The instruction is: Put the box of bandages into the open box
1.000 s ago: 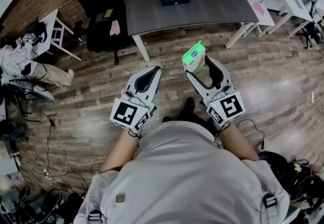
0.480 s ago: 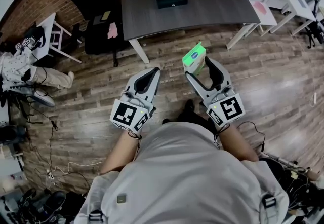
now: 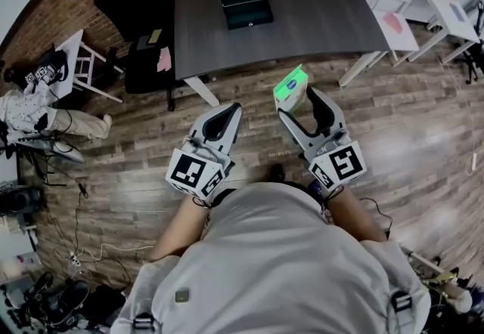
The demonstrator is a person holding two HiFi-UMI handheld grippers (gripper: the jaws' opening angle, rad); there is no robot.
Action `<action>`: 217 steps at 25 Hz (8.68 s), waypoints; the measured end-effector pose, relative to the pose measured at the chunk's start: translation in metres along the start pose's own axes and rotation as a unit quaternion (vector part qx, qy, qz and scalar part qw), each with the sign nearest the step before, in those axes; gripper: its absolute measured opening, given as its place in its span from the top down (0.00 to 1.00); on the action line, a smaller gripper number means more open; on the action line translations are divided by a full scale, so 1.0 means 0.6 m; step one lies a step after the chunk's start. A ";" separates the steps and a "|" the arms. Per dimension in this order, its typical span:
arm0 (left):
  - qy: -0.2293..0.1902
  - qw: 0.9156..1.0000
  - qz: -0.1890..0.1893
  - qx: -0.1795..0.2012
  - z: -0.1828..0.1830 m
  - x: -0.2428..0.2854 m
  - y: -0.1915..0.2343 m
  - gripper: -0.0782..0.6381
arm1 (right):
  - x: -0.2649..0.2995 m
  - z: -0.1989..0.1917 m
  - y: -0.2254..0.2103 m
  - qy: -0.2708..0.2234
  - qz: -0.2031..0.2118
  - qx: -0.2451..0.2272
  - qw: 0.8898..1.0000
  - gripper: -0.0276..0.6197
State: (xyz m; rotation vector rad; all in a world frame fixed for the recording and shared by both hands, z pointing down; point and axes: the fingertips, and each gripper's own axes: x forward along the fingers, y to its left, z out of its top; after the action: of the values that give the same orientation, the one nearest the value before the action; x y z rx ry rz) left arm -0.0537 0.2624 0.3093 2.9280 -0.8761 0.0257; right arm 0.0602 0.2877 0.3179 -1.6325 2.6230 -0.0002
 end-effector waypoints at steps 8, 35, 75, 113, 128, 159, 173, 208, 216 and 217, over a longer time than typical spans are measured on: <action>0.012 1.000 0.007 -0.005 -0.017 0.092 0.016 0.87 | 0.038 -0.016 -0.091 0.004 0.011 0.014 1.000 0.50; 0.008 0.999 -0.026 -0.027 -0.002 0.293 0.500 0.87 | 0.542 -0.058 -0.215 0.044 -0.011 0.009 0.999 0.50; 0.112 0.979 0.123 -0.115 -0.221 0.669 0.810 0.87 | 0.915 -0.355 -0.553 0.244 0.213 -0.075 0.943 0.50; 0.217 0.947 0.151 -0.184 -0.464 0.704 0.849 0.87 | 0.904 -0.801 -0.562 0.440 0.347 -0.303 0.770 0.50; 0.206 0.950 0.152 -0.180 -0.443 0.678 0.836 0.87 | 0.914 -0.774 -0.560 0.434 0.318 -0.280 0.795 0.50; 0.049 0.997 0.054 -0.020 -0.079 0.518 0.740 0.87 | 0.852 -0.207 -0.421 0.147 0.093 -0.078 0.982 0.89; 0.004 1.000 -0.005 0.003 -0.004 0.371 0.671 0.87 | 0.736 -0.116 -0.266 0.101 0.036 -0.076 0.991 0.92; 0.032 0.999 0.029 -0.011 -0.042 0.335 0.193 0.87 | 0.282 -0.084 -0.275 0.079 0.107 -0.045 0.990 0.92; 0.023 1.000 0.013 0.007 -0.034 0.262 0.147 0.87 | 0.224 -0.074 -0.196 0.067 0.099 -0.049 0.992 0.92; 0.022 1.000 0.010 0.007 -0.031 0.249 0.144 0.87 | 0.219 -0.072 -0.182 0.067 0.097 -0.050 0.992 0.92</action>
State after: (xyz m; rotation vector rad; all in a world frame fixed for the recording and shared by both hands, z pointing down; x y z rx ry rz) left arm 0.0239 0.1102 0.3407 2.9197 -0.9011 0.0966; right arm 0.0985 0.1206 0.3582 -1.4438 2.9184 0.0315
